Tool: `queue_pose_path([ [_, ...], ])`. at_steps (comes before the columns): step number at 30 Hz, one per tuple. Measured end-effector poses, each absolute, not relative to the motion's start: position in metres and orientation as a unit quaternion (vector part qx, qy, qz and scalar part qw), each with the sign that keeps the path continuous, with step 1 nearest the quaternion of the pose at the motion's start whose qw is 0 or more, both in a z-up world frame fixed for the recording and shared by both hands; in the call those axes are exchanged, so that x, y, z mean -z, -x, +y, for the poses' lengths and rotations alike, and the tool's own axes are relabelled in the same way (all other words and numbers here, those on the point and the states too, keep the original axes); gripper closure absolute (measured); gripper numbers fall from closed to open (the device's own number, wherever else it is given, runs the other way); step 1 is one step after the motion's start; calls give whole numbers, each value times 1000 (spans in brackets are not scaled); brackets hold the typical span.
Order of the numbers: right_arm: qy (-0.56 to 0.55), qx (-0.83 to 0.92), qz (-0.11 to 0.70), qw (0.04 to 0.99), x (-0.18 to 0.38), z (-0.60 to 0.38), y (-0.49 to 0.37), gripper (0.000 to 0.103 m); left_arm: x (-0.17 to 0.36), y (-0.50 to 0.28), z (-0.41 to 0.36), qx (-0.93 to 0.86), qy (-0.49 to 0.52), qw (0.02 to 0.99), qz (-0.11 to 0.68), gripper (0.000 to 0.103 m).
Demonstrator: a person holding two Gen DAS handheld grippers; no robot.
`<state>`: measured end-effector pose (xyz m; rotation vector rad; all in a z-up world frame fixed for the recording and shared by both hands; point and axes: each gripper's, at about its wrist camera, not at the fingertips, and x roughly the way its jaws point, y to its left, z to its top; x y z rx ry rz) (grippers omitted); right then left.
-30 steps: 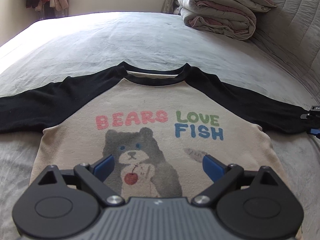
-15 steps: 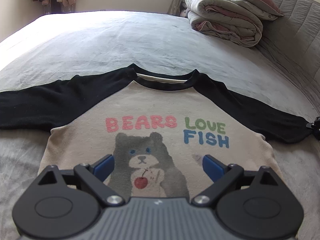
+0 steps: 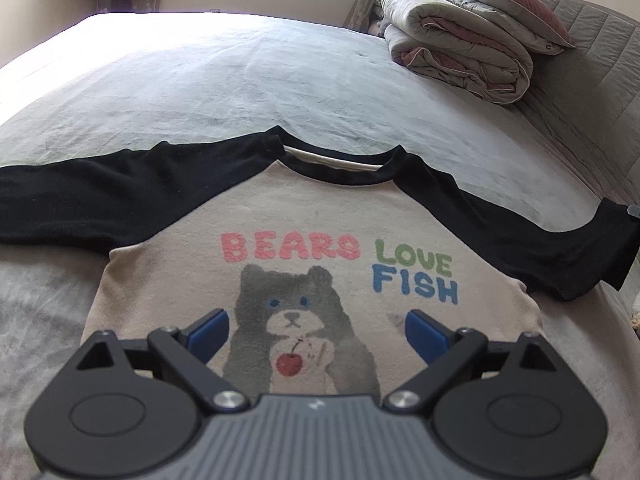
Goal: Fold clothes
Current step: 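Lift the black sleeve with the right gripper and carry it over the front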
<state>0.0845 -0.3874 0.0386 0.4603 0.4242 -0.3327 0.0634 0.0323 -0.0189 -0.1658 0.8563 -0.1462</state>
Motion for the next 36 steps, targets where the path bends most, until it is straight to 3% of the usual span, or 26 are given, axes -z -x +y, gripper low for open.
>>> queue_pose_path([
  [20,-169,36,174,970,-100,-273,-86,96,-3,-62,58,61,121,910,391,8],
  [36,-167,-55,245,953,-39,-163,-110,96,-6,-67,83,41,156,910,383,8],
])
